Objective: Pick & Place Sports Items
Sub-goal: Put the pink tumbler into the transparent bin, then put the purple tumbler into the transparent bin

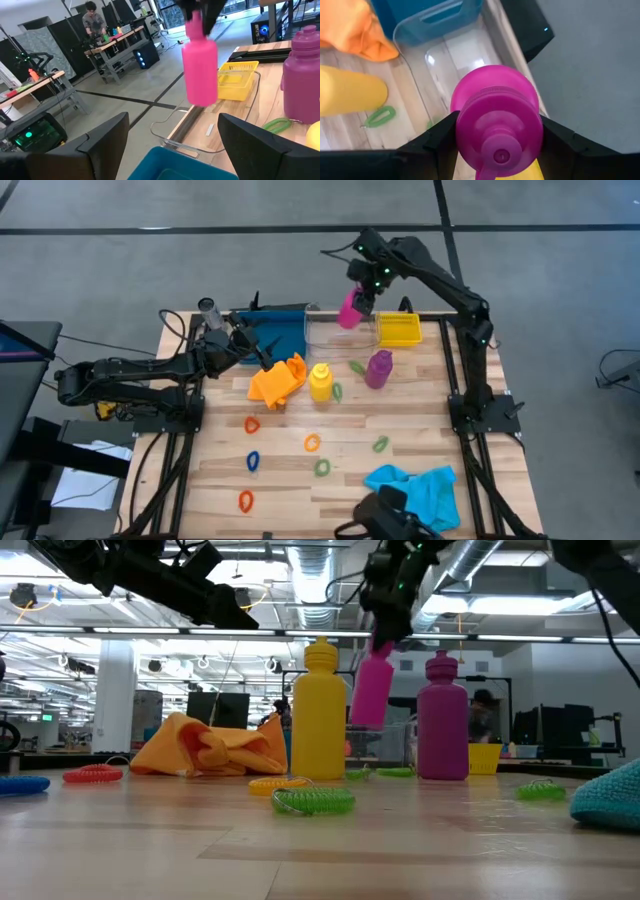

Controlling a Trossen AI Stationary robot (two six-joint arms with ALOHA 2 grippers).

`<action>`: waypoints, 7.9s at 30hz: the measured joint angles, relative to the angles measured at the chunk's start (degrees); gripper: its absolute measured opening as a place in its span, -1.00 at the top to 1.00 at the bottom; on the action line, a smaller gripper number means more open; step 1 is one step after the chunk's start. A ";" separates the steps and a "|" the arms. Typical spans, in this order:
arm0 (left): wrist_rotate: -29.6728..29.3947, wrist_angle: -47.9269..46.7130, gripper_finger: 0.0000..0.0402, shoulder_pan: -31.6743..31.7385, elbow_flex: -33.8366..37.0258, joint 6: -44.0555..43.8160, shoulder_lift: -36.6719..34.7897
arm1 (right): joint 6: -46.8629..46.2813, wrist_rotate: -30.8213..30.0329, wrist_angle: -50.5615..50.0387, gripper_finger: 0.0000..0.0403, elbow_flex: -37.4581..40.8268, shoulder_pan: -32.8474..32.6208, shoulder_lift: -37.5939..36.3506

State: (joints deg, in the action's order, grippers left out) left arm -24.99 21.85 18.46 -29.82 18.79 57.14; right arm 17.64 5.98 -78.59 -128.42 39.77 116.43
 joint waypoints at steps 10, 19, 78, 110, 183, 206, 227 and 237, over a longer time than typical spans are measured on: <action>0.01 0.02 -0.50 0.00 0.01 -0.06 0.01 | 0.83 -3.89 -1.28 -0.01 -0.01 0.53 2.24; 0.02 -1.71 -0.50 0.00 0.02 -0.89 0.00 | -0.04 -3.47 -2.67 -0.01 0.00 3.81 2.24; 0.00 -3.89 -0.50 -0.02 0.02 -2.36 0.00 | -0.06 -2.43 3.62 -0.24 8.50 5.35 2.17; 0.00 -3.82 -0.50 -0.04 0.02 -2.73 0.00 | -12.33 -5.14 -11.39 -0.25 -5.92 -8.20 -2.02; 0.00 -3.69 -0.49 -0.02 0.02 -4.04 0.00 | -18.33 -13.28 10.71 -0.25 49.42 -18.12 -32.27; 0.00 -3.30 -0.50 -0.02 0.02 -4.02 0.00 | -4.99 -1.69 10.67 -0.25 49.44 -13.38 -32.19; 0.00 -3.30 -0.50 -0.02 0.02 -4.02 0.00 | 6.17 -4.92 13.03 -0.25 49.48 -13.40 -32.19; 0.00 -3.30 -0.50 -0.02 0.02 -4.02 0.00 | 5.28 -7.07 12.94 -0.25 49.53 -13.25 -29.37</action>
State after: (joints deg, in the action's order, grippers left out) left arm -24.99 18.55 18.44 -29.80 14.76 57.14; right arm 22.93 -1.10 -65.65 -78.89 26.52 87.07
